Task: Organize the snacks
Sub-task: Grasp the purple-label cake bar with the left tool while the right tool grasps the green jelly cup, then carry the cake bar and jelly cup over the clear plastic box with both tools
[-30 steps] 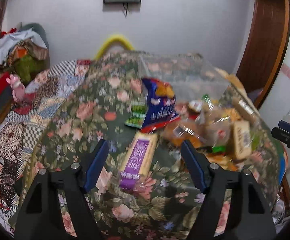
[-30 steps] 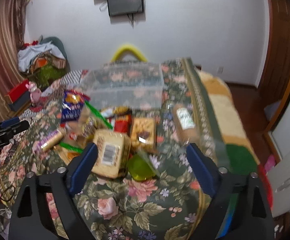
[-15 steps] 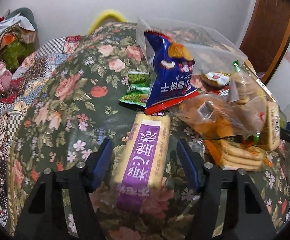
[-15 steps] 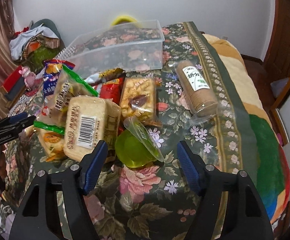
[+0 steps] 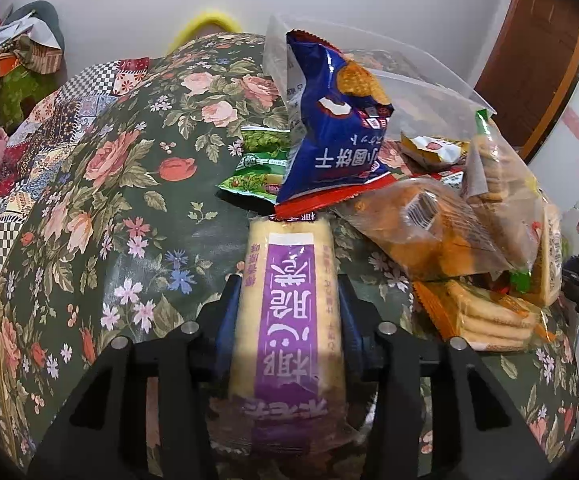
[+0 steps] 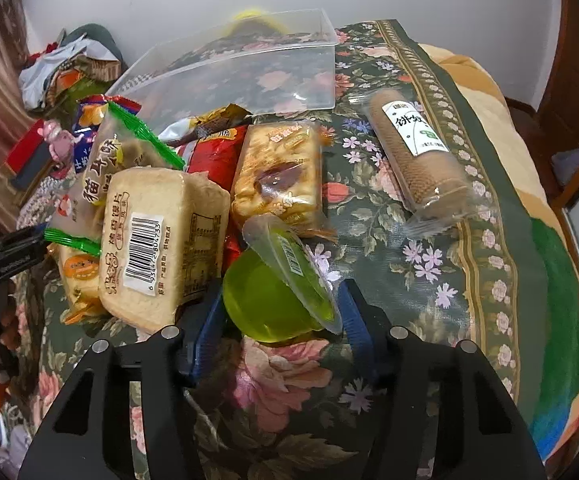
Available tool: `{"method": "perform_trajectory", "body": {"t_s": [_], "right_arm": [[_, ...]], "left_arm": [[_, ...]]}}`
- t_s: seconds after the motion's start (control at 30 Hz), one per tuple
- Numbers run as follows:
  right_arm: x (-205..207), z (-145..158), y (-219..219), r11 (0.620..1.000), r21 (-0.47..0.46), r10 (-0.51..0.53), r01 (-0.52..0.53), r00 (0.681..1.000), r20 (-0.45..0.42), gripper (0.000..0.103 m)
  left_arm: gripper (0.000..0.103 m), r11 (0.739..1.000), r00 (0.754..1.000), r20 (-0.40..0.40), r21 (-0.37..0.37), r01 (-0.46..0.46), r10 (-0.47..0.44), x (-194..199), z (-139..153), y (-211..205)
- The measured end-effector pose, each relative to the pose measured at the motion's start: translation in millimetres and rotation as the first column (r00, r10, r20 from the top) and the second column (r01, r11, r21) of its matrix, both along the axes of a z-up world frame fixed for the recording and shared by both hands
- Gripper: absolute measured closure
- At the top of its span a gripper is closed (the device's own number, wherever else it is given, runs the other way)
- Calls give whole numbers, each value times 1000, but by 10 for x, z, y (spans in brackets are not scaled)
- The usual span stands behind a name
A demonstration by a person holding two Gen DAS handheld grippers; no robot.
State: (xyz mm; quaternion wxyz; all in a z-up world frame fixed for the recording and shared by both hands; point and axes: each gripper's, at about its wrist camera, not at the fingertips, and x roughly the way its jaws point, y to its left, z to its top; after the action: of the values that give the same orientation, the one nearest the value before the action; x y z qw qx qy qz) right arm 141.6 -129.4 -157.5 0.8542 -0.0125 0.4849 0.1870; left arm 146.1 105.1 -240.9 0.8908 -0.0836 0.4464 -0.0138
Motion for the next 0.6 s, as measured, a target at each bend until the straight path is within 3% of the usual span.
{"method": "perform_trajectory", "body": {"t_s": [0.23, 0.27, 0.3, 0.6], "right_arm": [[-21, 37, -35, 1000, 10, -7, 6, 1000, 6, 52], [-30, 57, -38, 1000, 17, -5, 4, 1000, 14, 60], [-40, 89, -44, 1000, 15, -6, 6, 1000, 21, 61], [-76, 294, -85, 1000, 30, -7, 5, 997, 80, 63]], "left_arm": [[58, 1000, 1000, 17, 9, -15, 14, -217, 150, -26], [58, 1000, 1000, 22, 9, -17, 17, -251, 190, -26], [58, 1000, 999, 26, 11, -19, 19, -270, 217, -28], [58, 999, 991, 132, 40, -26, 20, -449, 699, -102]]}}
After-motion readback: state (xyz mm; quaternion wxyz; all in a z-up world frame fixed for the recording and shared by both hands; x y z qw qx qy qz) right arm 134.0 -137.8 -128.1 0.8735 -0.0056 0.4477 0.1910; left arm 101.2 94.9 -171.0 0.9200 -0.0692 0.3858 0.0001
